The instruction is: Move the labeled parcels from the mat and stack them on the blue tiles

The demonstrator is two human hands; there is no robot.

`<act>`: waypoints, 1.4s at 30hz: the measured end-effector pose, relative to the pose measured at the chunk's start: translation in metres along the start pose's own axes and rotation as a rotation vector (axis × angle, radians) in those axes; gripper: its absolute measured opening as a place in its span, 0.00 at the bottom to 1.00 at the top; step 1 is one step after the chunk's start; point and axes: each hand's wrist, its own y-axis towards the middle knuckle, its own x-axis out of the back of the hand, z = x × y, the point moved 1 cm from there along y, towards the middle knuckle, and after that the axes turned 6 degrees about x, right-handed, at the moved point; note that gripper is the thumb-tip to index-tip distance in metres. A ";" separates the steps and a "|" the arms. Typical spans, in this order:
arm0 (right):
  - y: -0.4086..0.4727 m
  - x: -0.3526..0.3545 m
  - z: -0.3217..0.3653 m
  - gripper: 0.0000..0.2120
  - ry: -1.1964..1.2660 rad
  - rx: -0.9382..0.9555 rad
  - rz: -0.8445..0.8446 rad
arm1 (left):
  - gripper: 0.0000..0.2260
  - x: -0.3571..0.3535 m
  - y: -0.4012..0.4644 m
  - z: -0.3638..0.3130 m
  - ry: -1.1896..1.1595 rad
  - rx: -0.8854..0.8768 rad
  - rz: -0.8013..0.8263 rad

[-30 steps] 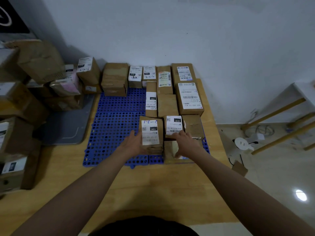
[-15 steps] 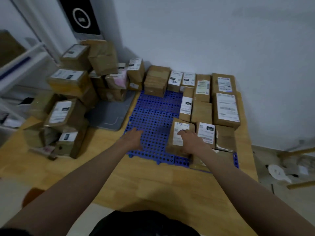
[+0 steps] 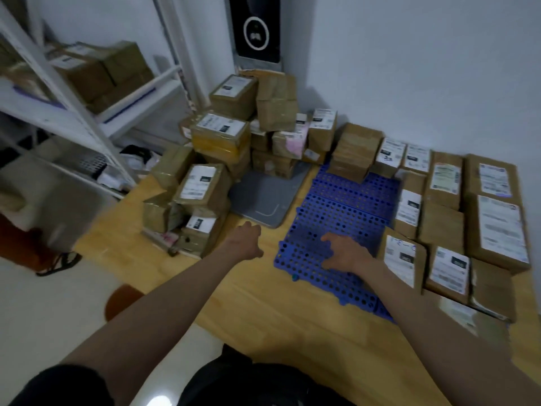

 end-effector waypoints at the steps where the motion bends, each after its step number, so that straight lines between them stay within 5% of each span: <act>1: 0.009 -0.001 0.013 0.35 0.014 0.009 0.008 | 0.25 0.003 0.004 0.014 -0.001 0.011 -0.018; 8: 0.082 -0.014 0.113 0.30 0.129 0.039 0.011 | 0.12 0.032 0.034 0.119 -0.077 0.138 -0.212; 15: 0.139 -0.023 0.206 0.31 0.291 0.034 -0.079 | 0.31 0.065 0.062 0.200 -0.096 0.218 -0.262; 20: 0.160 -0.021 0.245 0.31 0.396 0.043 -0.120 | 0.34 0.066 0.077 0.218 -0.151 0.224 -0.223; 23: 0.171 -0.019 0.259 0.27 0.453 0.046 -0.157 | 0.37 0.062 0.090 0.219 -0.234 0.170 -0.157; 32: 0.178 -0.014 0.267 0.37 0.691 0.032 -0.215 | 0.37 0.058 0.103 0.214 -0.423 0.097 -0.123; 37: 0.168 -0.016 0.252 0.23 0.681 -0.013 -0.234 | 0.32 0.058 0.100 0.202 -0.452 0.098 -0.141; 42: 0.151 -0.015 0.229 0.23 0.723 -0.033 -0.268 | 0.33 0.060 0.092 0.183 -0.470 0.076 -0.150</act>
